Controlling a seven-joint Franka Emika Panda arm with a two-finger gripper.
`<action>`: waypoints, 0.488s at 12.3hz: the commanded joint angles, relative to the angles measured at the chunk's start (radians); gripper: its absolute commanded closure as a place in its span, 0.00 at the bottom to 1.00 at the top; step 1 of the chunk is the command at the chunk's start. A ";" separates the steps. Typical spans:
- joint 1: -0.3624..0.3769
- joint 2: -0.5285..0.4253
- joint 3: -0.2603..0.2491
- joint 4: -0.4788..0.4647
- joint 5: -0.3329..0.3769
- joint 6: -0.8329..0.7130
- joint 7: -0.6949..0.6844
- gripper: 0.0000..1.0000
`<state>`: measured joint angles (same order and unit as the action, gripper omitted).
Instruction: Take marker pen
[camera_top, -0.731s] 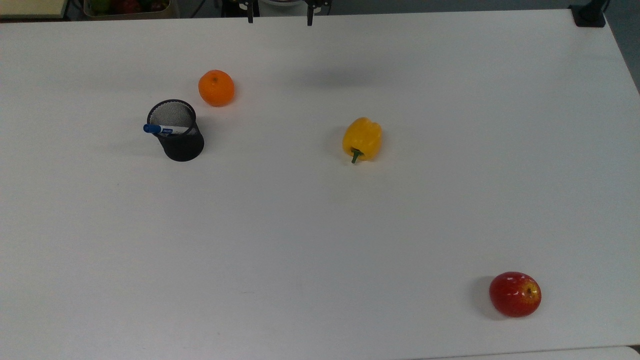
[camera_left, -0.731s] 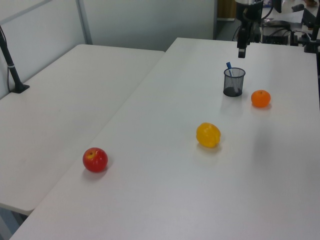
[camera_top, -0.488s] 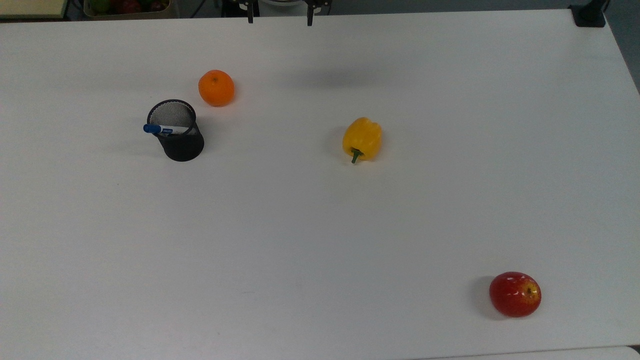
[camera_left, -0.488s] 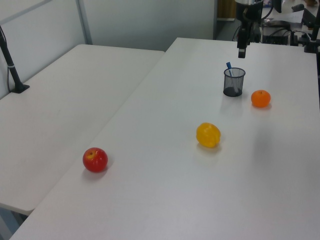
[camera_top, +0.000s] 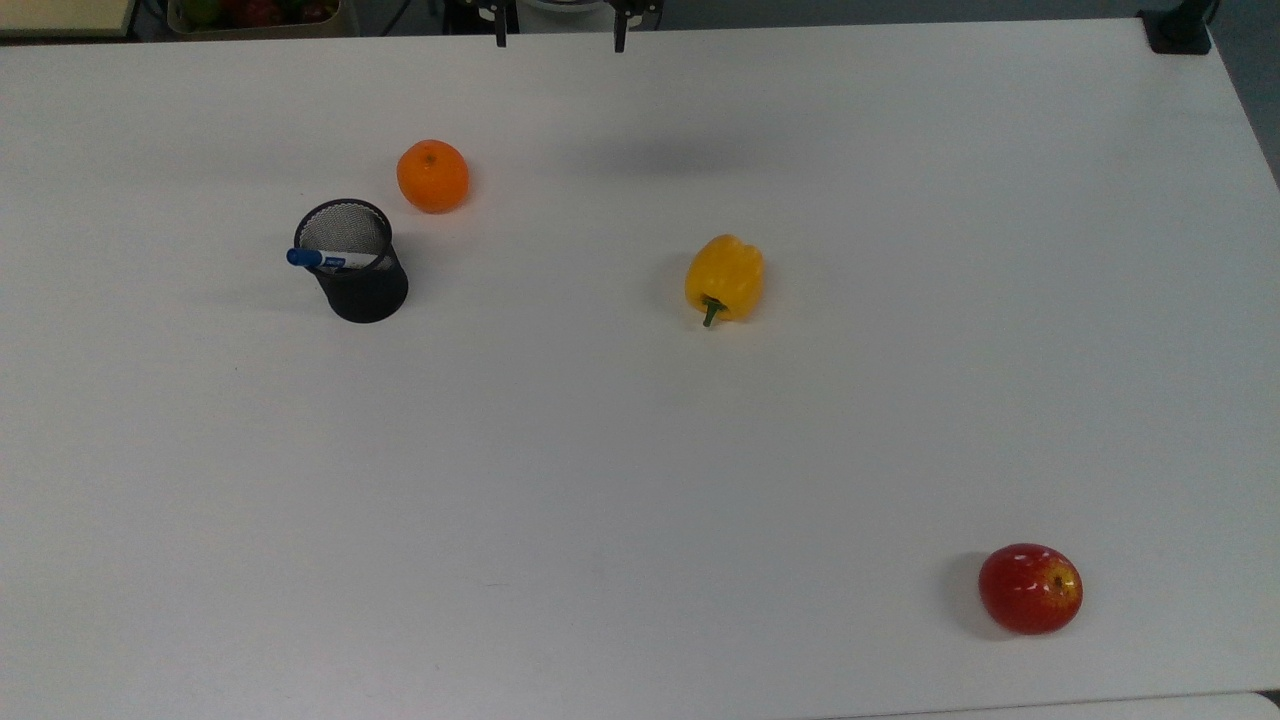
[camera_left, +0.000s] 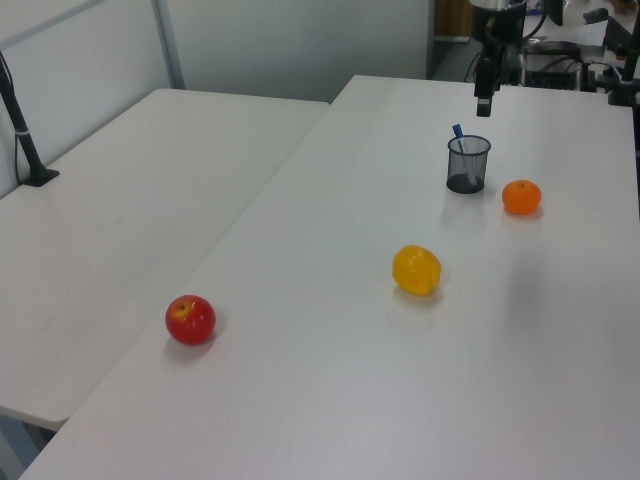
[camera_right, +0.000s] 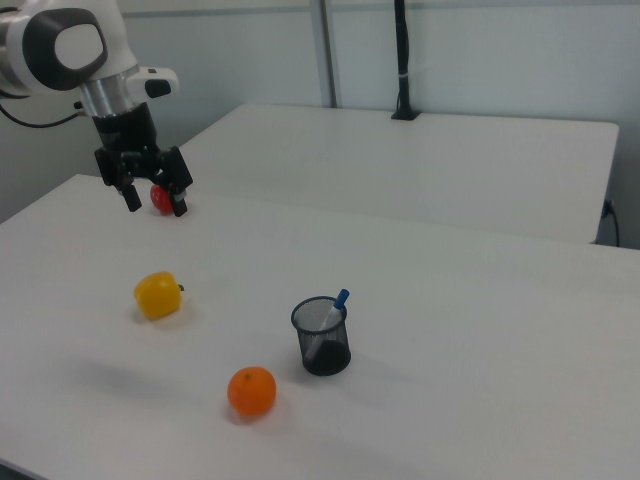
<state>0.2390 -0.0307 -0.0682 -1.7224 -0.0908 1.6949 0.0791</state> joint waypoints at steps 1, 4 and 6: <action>-0.003 -0.008 -0.016 -0.009 -0.004 -0.006 -0.025 0.00; -0.043 0.000 -0.016 -0.009 -0.010 -0.001 -0.027 0.00; -0.075 0.009 -0.015 -0.009 -0.010 0.005 -0.035 0.00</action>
<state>0.2075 -0.0267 -0.0806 -1.7237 -0.0910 1.6949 0.0789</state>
